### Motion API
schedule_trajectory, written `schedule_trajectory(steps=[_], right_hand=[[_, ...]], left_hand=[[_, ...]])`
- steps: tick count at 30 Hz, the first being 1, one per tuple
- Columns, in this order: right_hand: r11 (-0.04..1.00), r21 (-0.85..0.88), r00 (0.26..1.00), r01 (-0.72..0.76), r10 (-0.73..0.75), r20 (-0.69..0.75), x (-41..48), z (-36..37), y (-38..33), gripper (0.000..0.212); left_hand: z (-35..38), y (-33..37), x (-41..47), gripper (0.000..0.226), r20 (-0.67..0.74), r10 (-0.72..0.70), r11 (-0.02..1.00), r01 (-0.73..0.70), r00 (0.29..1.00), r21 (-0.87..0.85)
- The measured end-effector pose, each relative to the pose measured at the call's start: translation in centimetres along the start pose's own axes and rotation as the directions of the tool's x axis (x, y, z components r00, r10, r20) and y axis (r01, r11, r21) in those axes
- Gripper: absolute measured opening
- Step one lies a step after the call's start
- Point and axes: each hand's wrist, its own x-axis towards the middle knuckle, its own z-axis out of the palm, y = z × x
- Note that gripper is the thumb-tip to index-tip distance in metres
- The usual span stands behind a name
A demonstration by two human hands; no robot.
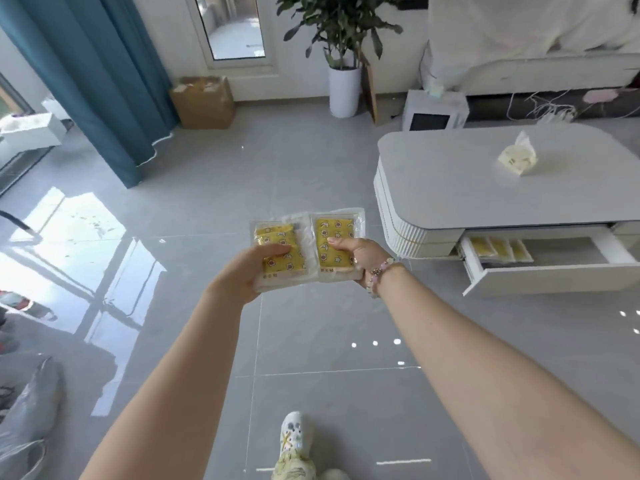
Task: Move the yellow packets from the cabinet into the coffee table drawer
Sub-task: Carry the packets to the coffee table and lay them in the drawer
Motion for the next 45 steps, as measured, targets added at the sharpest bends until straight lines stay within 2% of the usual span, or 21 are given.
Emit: schedule_trajectory(steps=[6, 13, 16, 20, 25, 28, 34, 38, 45], right_hand=[[0.999, 0.032, 0.991, 0.031, -0.026, -0.133, 2.7, -5.1, -1.6, 0.015], [0.995, 0.057, 0.941, 0.080, -0.056, -0.335, 5.2, -10.9, -4.0, 0.006], [0.993, 0.067, 0.898, 0.095, -0.056, -0.437, 5.8, -13.4, -5.3, 0.017], [0.993, 0.042, 0.836, 0.112, -0.071, -0.544, 6.2, -16.6, -6.1, 0.047], [0.977, 0.115, 0.742, 0.182, -0.060, -0.668, 3.9, -20.2, -6.8, 0.013], [0.966, 0.133, 0.666, 0.222, -0.050, -0.744, 2.2, -22.3, -6.9, 0.011], [0.921, 0.246, 0.608, 0.301, 0.013, -0.794, 0.4, -26.7, -6.3, 0.022], [0.869, 0.303, 0.590, 0.392, 0.015, -0.808, -0.6, -30.3, -6.2, 0.011], [0.798, 0.374, 0.575, 0.473, 0.042, -0.817, -1.7, -37.3, -8.0, 0.025]], left_hand=[[4.2, 1.1, 6.2, 0.014, 0.105, -0.082, 0.991, 0.069, 0.991, 0.116], [10.6, 3.9, 13.6, 0.014, 0.238, -0.193, 0.946, 0.117, 0.952, 0.301], [14.2, 4.8, 16.2, 0.010, 0.293, -0.234, 0.924, 0.119, 0.927, 0.362], [18.8, 5.3, 18.7, 0.008, 0.357, -0.279, 0.892, 0.103, 0.891, 0.440], [24.5, 4.7, 20.3, 0.006, 0.434, -0.367, 0.839, 0.091, 0.823, 0.536], [28.0, 4.0, 20.7, 0.006, 0.479, -0.405, 0.809, 0.061, 0.779, 0.584], [33.4, 1.7, 21.0, 0.008, 0.542, -0.477, 0.771, 0.033, 0.692, 0.636], [37.5, 0.0, 21.3, 0.008, 0.538, -0.490, 0.753, 0.023, 0.686, 0.657], [46.1, -1.9, 22.5, 0.006, 0.518, -0.536, 0.714, 0.031, 0.667, 0.699]])
